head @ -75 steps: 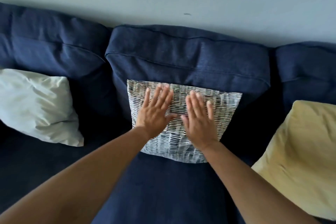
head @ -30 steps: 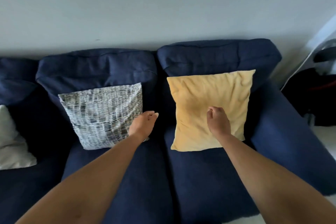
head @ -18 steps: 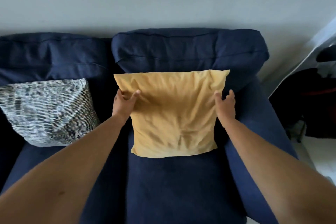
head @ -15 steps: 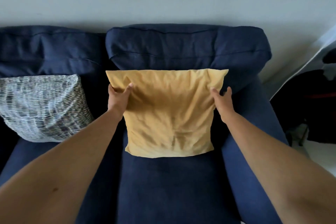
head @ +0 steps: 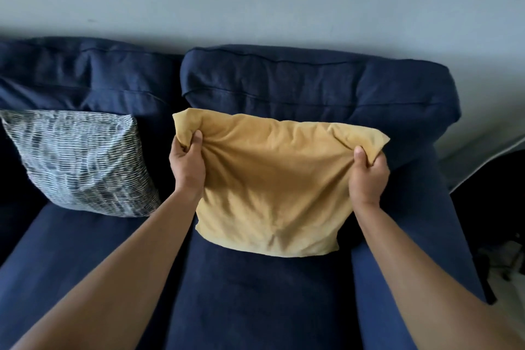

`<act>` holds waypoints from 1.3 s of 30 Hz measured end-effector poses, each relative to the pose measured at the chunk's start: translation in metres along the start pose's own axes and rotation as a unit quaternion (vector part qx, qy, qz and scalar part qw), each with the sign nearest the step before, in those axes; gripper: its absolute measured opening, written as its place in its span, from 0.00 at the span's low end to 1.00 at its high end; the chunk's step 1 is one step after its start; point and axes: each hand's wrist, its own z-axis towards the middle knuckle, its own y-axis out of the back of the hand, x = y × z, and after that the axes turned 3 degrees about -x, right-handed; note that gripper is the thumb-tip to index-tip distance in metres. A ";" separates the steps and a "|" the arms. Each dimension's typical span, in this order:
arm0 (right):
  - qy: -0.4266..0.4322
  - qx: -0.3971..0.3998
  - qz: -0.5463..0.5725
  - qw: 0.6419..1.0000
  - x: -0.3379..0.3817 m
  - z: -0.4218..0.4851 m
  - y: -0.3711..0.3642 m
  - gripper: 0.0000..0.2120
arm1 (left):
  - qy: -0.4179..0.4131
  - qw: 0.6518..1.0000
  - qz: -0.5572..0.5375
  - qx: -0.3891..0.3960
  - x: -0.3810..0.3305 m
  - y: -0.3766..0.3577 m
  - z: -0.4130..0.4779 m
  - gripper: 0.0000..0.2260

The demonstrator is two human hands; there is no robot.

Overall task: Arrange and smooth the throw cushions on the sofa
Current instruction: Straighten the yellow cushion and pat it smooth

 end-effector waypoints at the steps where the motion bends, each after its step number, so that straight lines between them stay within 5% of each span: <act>1: 0.004 -0.001 -0.005 1.000 -0.001 0.000 0.000 0.09 | -0.003 1.000 0.007 0.004 0.000 -0.002 0.001 0.02; 11: -0.022 0.028 -0.057 0.998 -0.014 0.012 -0.004 0.10 | 0.006 0.996 0.086 -0.007 0.016 -0.011 0.016 0.05; 14: -0.027 -0.014 -0.067 0.997 -0.005 0.009 -0.006 0.18 | -0.014 0.982 0.180 -0.059 0.008 -0.016 0.012 0.23; 17: 0.090 -0.096 -0.121 0.984 0.006 -0.006 -0.013 0.28 | -0.208 0.922 0.302 -0.122 0.001 -0.021 -0.009 0.30; 19: 0.238 -0.063 -0.142 0.959 0.016 -0.031 -0.030 0.26 | -0.384 0.858 0.340 -0.033 0.006 -0.031 -0.033 0.26; 21: 0.371 0.033 -0.202 0.906 0.020 -0.057 -0.056 0.24 | -0.473 0.793 0.376 0.079 0.022 -0.044 -0.051 0.24; 25: 0.478 0.184 -0.344 0.787 0.005 -0.066 -0.091 0.24 | -0.464 0.713 0.499 0.166 0.048 -0.050 -0.033 0.26; 29: 0.392 0.140 -0.403 0.815 -0.014 0.000 -0.080 0.25 | -0.431 0.676 0.578 0.151 0.053 -0.042 0.027 0.29; 34: 0.191 0.032 -0.417 0.888 -0.026 0.058 -0.044 0.30 | -0.405 0.688 0.594 0.097 0.049 -0.038 0.066 0.28; 36: 0.256 -0.008 -0.368 0.894 -0.014 0.030 -0.050 0.29 | -0.395 0.702 0.586 0.090 0.051 -0.038 0.062 0.28; 39: 0.454 0.057 -0.288 0.841 0.003 -0.055 -0.086 0.29 | -0.379 0.719 0.575 0.088 0.055 -0.041 0.054 0.28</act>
